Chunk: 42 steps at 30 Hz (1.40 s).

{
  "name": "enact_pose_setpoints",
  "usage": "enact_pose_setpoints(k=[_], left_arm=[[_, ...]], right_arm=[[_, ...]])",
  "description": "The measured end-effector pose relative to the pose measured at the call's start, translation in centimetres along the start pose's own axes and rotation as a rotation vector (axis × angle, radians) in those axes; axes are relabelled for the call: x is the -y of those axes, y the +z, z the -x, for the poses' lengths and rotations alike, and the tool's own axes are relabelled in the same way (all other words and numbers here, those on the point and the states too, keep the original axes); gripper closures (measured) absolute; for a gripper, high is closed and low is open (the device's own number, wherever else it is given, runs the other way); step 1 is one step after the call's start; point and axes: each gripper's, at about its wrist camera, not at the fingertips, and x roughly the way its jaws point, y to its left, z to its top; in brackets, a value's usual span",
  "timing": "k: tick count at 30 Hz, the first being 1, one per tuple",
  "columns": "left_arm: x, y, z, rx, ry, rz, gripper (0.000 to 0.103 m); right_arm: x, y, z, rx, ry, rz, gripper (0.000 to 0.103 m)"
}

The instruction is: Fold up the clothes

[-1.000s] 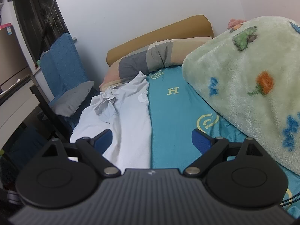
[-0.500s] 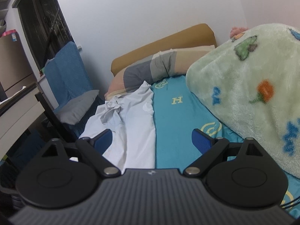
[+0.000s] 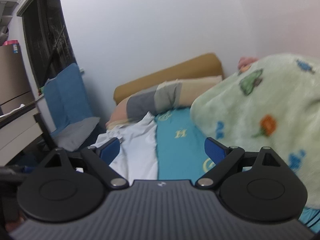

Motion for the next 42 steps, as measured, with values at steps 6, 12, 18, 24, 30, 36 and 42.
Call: enact_pose_setpoints(k=[6,12,18,24,30,36,42], left_arm=[[-0.2,-2.1,-0.5,0.006,-0.042,0.020,0.005],[-3.8,-2.7,-0.3,-0.066,-0.058,0.130,0.005],[-7.9,-1.8,1.6,-0.036,-0.067,0.204,0.005],[-12.1,-1.9,3.3,0.005,-0.069,0.251,0.005],[-17.7,-3.2,4.0,-0.010,-0.064,0.366,0.004],[-22.4,-4.9,3.1,-0.023,-0.061,0.491,0.003],[-25.7,-6.8,-0.1,-0.075,0.011,0.619,0.003]], right_arm=[[0.5,-0.4,0.0,0.004,-0.011,-0.008,0.010],[0.6,-1.1,-0.8,-0.032,-0.007,-0.021,0.010],[0.4,-2.5,-3.3,-0.143,-0.042,0.000,0.010],[-4.1,-2.4,-7.6,-0.239,0.008,0.160,0.011],[-14.7,-3.9,-17.0,-0.359,0.151,0.419,0.011],[-27.5,-7.2,-28.8,-0.470,0.244,0.718,0.011],[-38.3,-14.1,-38.1,-0.517,0.396,0.975,0.011]])
